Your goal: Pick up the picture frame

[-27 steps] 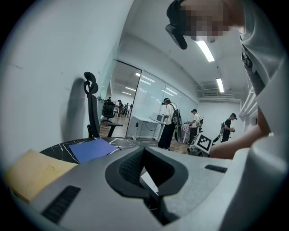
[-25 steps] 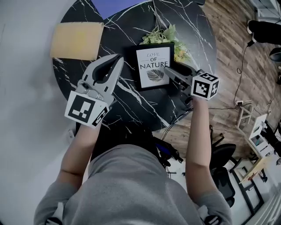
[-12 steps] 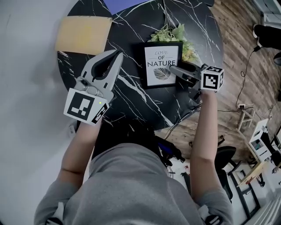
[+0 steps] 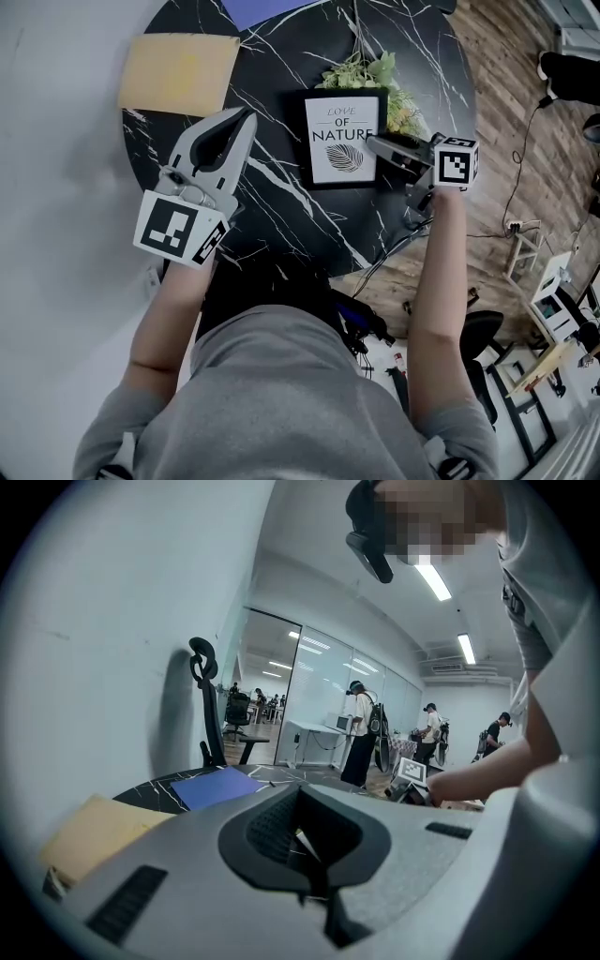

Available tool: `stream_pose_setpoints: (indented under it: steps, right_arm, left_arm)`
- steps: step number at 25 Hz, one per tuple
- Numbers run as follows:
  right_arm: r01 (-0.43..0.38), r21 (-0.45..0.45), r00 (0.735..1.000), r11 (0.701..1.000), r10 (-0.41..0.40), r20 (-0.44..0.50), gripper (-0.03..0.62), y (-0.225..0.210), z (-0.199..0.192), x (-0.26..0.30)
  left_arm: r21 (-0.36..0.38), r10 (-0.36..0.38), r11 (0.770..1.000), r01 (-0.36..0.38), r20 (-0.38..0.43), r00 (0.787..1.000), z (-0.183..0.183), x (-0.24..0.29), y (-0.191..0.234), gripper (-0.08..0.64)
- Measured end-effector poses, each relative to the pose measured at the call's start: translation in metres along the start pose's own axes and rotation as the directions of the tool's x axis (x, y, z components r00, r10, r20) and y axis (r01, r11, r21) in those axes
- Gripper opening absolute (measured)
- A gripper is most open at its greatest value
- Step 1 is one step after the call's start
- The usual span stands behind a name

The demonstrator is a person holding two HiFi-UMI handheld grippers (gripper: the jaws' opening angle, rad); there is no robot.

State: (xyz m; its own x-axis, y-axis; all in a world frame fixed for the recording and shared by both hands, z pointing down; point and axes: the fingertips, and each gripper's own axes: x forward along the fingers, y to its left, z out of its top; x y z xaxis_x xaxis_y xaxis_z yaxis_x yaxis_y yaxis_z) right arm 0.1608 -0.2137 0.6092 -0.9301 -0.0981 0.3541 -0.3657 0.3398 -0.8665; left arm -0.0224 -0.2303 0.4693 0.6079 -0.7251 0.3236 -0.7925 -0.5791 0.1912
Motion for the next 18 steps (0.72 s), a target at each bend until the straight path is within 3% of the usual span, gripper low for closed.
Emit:
stream_pose_setpoints:
  steps: [18]
  right_arm:
    - [-0.085,-0.024,0.989,0.996,0.087,0.115,0.075,0.056,0.004,-0.009]
  left_arm:
    - [0.007,0.012,1.000,-0.012,0.030,0.999,0.015,-0.012,0.005,0.006]
